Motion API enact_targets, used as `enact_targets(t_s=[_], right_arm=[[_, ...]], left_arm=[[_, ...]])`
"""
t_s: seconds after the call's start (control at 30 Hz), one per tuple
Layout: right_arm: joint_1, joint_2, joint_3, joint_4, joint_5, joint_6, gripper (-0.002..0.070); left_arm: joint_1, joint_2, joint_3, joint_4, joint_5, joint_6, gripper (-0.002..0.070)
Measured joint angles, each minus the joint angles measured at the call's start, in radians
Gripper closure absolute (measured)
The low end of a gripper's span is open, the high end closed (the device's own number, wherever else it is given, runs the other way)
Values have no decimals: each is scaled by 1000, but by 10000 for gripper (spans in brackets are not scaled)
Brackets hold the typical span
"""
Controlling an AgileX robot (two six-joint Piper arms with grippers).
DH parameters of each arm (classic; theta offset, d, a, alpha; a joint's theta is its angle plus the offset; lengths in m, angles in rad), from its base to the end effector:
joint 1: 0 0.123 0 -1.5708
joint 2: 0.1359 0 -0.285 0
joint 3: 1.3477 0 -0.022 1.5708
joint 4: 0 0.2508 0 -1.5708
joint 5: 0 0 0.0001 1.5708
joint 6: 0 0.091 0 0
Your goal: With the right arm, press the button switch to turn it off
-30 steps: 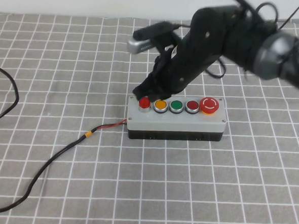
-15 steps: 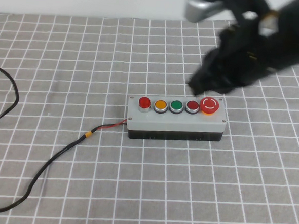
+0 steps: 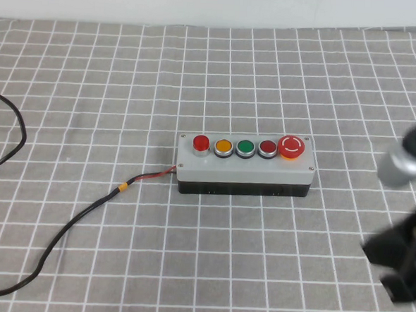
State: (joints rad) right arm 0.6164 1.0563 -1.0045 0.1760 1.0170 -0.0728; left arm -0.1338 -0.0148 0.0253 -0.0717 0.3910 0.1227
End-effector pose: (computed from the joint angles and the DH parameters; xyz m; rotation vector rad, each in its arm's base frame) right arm 0.1512 0.1238 0.3442 -0.8166 2.4561 0.4329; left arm 0.0512 -0.0094 0.1704 0.1976 1.8744 -0.0787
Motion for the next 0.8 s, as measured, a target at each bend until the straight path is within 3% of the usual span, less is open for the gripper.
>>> enact_targets(t_s=[0.2, 0.47, 0.63, 0.8], right_arm=[[0, -17, 33, -39, 92, 7, 693], [0, -32, 79, -121, 17, 7, 693], [-25, -140, 294, -190, -282, 7, 693], [-168, -319, 610, -165, -680, 7, 693]], left_arm=[[0, 0, 0, 0, 0, 0, 678], [0, 0, 0, 0, 0, 0, 678], [0, 0, 0, 0, 0, 0, 678], [0, 0, 0, 0, 0, 0, 678]])
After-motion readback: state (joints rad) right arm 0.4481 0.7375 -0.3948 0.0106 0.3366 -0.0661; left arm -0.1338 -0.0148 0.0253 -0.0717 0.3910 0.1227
